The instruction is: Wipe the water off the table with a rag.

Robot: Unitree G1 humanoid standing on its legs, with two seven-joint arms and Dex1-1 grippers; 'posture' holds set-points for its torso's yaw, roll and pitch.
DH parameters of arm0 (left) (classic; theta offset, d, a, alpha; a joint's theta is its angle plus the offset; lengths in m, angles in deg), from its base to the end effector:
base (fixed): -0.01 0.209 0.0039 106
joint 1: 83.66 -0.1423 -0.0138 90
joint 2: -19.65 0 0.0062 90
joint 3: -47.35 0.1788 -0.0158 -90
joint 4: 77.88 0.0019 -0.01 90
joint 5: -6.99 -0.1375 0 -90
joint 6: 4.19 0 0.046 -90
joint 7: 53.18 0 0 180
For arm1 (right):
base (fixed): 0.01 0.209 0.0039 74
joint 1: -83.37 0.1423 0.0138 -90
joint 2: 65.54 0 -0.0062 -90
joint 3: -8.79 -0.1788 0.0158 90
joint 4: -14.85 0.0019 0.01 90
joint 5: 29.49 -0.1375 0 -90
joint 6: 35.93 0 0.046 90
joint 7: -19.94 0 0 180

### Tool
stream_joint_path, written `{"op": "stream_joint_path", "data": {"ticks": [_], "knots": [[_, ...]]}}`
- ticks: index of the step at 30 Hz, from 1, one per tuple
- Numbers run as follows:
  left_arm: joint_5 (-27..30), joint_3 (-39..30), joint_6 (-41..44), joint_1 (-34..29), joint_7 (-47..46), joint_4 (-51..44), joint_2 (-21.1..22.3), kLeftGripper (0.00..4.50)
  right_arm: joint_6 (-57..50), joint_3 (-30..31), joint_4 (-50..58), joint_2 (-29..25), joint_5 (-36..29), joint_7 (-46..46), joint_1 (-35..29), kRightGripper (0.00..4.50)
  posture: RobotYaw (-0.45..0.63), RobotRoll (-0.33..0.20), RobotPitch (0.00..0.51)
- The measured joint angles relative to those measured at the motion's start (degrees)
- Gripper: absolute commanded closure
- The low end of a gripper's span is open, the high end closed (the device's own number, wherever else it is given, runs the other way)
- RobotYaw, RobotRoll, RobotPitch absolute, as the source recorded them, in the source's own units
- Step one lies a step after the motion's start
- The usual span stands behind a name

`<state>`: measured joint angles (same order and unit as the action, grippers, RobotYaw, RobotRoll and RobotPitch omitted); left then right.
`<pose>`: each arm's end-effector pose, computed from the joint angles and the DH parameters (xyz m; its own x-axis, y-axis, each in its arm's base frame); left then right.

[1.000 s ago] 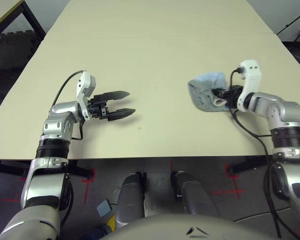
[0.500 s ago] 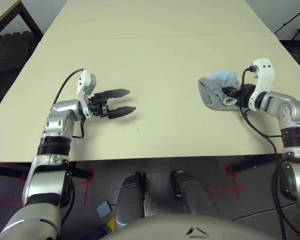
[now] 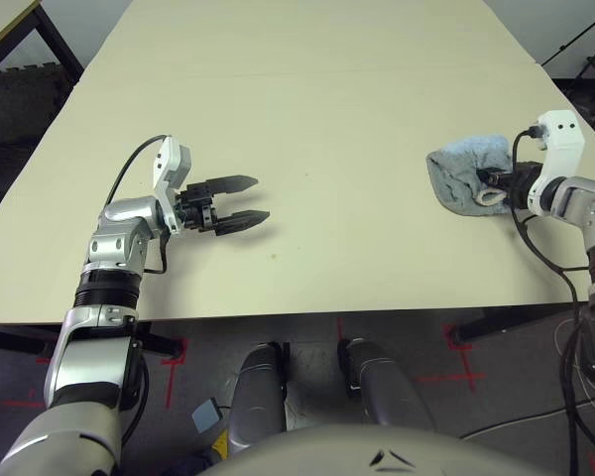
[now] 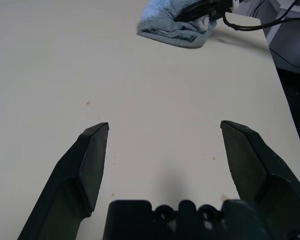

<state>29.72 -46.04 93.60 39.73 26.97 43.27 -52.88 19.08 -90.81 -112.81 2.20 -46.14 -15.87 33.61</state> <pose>0.2966 0.2739 0.1357 0.3537 -0.9302 -0.0982 0.9349 0.3548 0.0061 0.2956 -0.3099 0.1519 0.8834 0.2394 -0.4028 -0.2157 0.9709 0.1041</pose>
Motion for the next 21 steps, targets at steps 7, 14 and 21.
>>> {"op": "stream_joint_path", "data": {"ticks": [7,14,21], "knots": [[-0.2,0.0,-0.5,0.1,0.0,1.2,0.0,0.0,1.8,0.0,-0.7,0.5,0.9,-1.4,0.5,1.94,-0.19,0.0,0.146],[-0.3,0.0,-0.5,0.1,0.0,1.2,0.0,0.0,3.6,0.2,2.5,-2.5,1.7,-5.6,0.5,0.02,-0.19,0.0,0.144],[-0.3,-0.1,-1.3,0.3,-0.9,1.5,-0.1,0.0,9.3,0.0,2.4,-4.5,4.3,-3.7,0.5,0.02,-0.19,0.0,0.142]]}}
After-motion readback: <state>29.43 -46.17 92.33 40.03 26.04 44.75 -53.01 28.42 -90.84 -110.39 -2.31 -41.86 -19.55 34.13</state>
